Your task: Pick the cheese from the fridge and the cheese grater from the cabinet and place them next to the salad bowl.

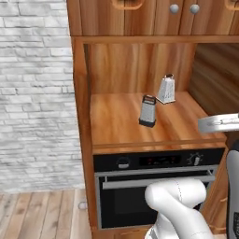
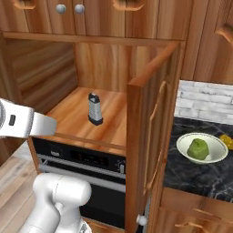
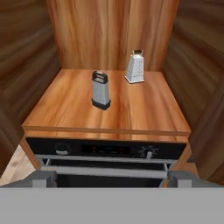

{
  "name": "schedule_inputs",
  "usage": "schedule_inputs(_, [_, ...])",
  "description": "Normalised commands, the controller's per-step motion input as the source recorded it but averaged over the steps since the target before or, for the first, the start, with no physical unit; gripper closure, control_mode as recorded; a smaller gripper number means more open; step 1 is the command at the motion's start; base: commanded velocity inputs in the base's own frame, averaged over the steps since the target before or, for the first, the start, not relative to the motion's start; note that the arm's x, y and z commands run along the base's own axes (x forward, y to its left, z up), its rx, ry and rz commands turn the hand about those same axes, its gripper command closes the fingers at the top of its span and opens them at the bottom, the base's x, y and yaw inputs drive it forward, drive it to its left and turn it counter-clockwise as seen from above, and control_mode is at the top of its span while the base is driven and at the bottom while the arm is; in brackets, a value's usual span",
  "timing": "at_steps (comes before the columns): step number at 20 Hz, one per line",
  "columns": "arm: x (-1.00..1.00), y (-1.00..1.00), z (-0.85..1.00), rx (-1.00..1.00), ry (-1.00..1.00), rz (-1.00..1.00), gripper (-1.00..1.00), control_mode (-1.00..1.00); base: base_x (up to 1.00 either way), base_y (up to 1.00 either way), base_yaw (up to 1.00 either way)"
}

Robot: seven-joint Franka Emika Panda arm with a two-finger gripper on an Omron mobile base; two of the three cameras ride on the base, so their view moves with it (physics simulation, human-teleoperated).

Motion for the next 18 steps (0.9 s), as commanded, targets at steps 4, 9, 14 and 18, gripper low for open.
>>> schedule_inputs(4, [0.0,0.0,0.0,0.0,0.0,0.0,-1.0,1.0,0.39,0.31,-0.21])
schedule_inputs(9, [0.0,0.0,0.0,0.0,0.0,0.0,-1.0,1.0,0.33,0.49,-0.26])
schedule_inputs(14, [0.0,0.0,0.0,0.0,0.0,0.0,-1.0,1.0,0.52,0.13,-0.1])
schedule_inputs(18, [0.0,0.0,0.0,0.0,0.0,0.0,-1.0,1.0,0.94,0.0,0.03])
